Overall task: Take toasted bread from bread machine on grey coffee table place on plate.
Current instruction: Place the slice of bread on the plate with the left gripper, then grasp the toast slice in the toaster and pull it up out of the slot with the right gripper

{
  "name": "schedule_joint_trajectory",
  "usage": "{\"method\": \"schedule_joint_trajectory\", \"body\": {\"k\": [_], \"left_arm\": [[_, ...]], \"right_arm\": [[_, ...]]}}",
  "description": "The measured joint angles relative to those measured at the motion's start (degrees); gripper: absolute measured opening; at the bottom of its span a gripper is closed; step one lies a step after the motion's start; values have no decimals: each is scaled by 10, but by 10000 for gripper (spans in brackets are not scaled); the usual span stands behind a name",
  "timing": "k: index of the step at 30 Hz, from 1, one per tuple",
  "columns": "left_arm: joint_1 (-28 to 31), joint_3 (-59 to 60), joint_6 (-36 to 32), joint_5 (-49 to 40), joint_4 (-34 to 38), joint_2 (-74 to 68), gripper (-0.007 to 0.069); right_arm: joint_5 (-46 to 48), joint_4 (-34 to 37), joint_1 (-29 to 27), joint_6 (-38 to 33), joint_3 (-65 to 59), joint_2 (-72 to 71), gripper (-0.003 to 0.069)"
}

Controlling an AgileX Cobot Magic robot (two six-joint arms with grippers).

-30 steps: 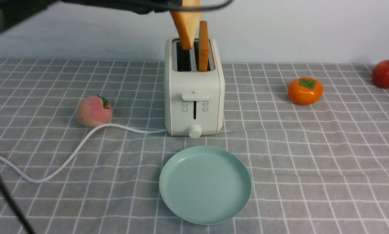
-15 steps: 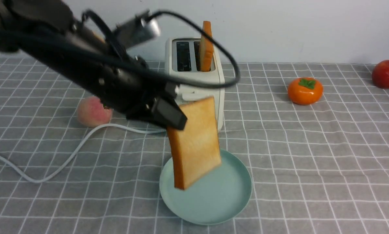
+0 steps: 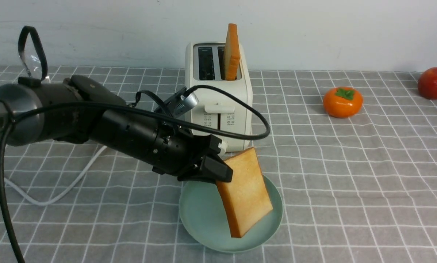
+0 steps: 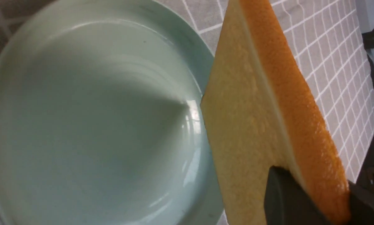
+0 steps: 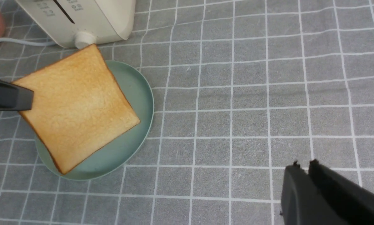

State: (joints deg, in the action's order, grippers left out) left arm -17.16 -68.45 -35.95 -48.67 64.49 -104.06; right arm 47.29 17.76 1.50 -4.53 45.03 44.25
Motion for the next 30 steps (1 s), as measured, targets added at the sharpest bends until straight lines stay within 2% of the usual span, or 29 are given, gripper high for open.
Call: {"method": "schedule_joint_trajectory", "body": {"k": [5, 7, 8, 9, 11, 13, 14, 15, 17, 20, 23, 24, 27, 30], "left_arm": [[0, 0, 40, 2, -37, 0, 218], [1, -2, 55, -9, -69, 0, 298], [1, -3, 55, -11, -72, 0, 304], [1, -8, 59, -21, -99, 0, 342], [2, -27, 66, -46, -162, 0, 375], [3, -38, 75, -59, -194, 1, 380], [3, -56, 103, -79, -255, 4, 382], [3, -58, 107, -82, -255, 5, 382], [3, -83, 160, -107, -332, 18, 368], [3, -116, 249, -122, -431, 51, 301], [3, -125, 293, -126, -467, 72, 235], [4, -127, 318, -137, -491, 94, 160], [4, -123, 340, -172, -510, 139, 6], [4, -86, 346, -175, -503, 206, -14]], "right_arm": [[1, 0, 0, 0, 0, 0, 57], [1, 0, 0, 0, 0, 0, 61], [1, 0, 0, 0, 0, 0, 61], [1, 1, 0, 0, 0, 0, 64], [-1, 1, 0, 0, 0, 0, 68], [-3, 1, 0, 0, 0, 0, 70], [-10, 1, 0, 0, 0, 0, 72], [-11, 1, 0, 0, 0, 0, 73], [-27, 14, 0, 0, 0, 0, 76], [-35, 58, 0, -14, 12, 14, 83], [-31, 79, 0, -39, 29, 32, 87], [-26, 94, 0, -59, 51, 53, 92], [-11, 115, 0, -80, 107, 105, 101], [-2, 132, 12, -84, 171, 168, 107]]}}
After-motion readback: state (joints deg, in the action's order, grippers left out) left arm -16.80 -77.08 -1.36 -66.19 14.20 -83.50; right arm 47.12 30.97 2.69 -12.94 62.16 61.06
